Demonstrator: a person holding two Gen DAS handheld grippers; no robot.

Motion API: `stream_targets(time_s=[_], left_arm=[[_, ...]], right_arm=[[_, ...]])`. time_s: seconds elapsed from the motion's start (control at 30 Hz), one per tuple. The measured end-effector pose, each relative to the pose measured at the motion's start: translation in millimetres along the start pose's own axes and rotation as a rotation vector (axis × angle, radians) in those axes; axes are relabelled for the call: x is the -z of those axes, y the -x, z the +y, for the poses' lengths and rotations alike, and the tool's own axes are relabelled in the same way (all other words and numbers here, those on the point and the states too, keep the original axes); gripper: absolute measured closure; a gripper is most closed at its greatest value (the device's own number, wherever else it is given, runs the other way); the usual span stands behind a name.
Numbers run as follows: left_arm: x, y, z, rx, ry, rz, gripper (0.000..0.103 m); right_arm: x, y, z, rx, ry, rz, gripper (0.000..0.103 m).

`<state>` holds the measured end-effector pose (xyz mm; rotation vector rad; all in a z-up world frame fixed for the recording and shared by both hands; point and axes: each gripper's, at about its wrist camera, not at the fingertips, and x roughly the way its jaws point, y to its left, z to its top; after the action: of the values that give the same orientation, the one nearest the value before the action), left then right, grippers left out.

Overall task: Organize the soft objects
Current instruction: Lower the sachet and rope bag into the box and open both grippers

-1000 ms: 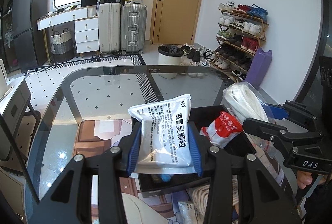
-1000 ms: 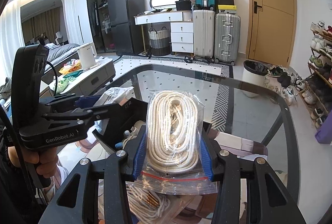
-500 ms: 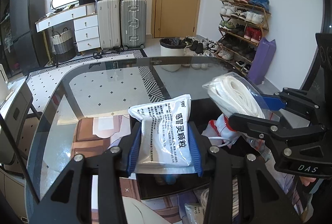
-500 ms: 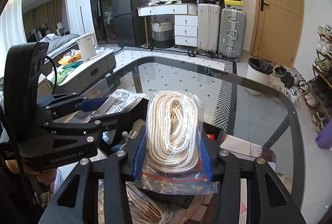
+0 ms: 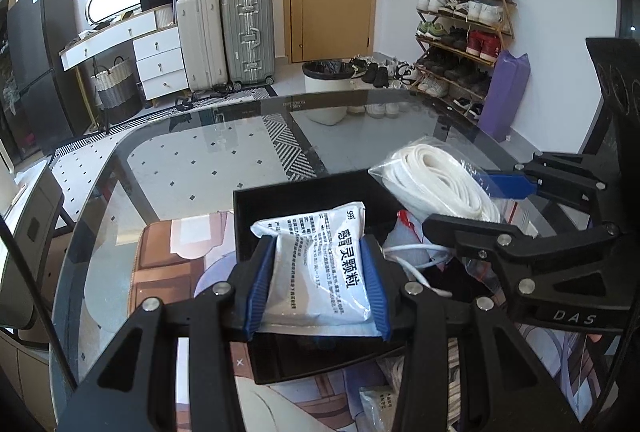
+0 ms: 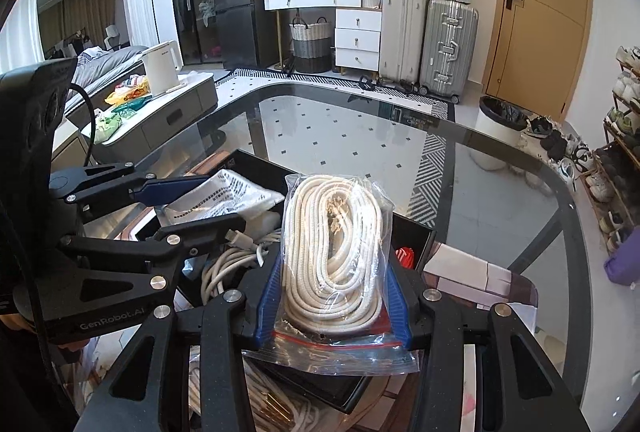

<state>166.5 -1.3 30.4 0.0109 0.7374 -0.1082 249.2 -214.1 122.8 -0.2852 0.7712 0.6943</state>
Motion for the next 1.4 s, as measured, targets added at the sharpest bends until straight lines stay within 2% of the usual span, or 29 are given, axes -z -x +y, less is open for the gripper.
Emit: stream_targets(time_s=[0.43, 0.6, 0.83, 0.9, 1.0, 1.07, 1.1, 1.17, 1.2, 1.27, 1.4], left_arm=[[4, 1, -4, -0.015, -0.029, 0.009, 0.061], [7, 2, -4, -0.01, -0.032, 0.016, 0.061], [9, 4, -5, -0.008, -0.031, 0.021, 0.061], [8, 5, -4, 0.002, -0.022, 0.024, 0.061], [8, 9, 0, 0.01, -0.003, 0.018, 0.054], [9, 14, 3, 0.024, 0.003, 0.01, 0.051], [9, 18, 4, 0.032, 0.006, 0.004, 0.05], [9, 24, 4, 0.051, 0.008, -0.007, 0.036], [10, 29, 4, 0.056, 0.008, -0.012, 0.032], [12, 36, 1, 0.046, 0.0, -0.019, 0.013], [17, 52, 0, 0.061, -0.01, -0.043, 0.006]], right_arm=[[4, -3, -2, -0.001, 0.013, 0.033, 0.057], [5, -1, -14, -0.048, -0.035, 0.04, 0.057], [8, 2, -9, -0.032, -0.008, 0.045, 0.057], [7, 5, -7, -0.029, -0.001, 0.026, 0.054], [6, 16, -3, -0.024, 0.009, -0.021, 0.049], [6, 27, -2, -0.023, 0.012, -0.065, 0.029], [6, 32, -1, -0.012, 0.014, -0.084, 0.025], [7, 41, 0, 0.005, 0.013, -0.104, 0.018], [9, 45, 0, 0.009, 0.007, -0.107, 0.017], [12, 51, -1, 0.021, -0.004, -0.107, 0.012], [24, 67, -7, 0.025, -0.052, -0.123, 0.002]])
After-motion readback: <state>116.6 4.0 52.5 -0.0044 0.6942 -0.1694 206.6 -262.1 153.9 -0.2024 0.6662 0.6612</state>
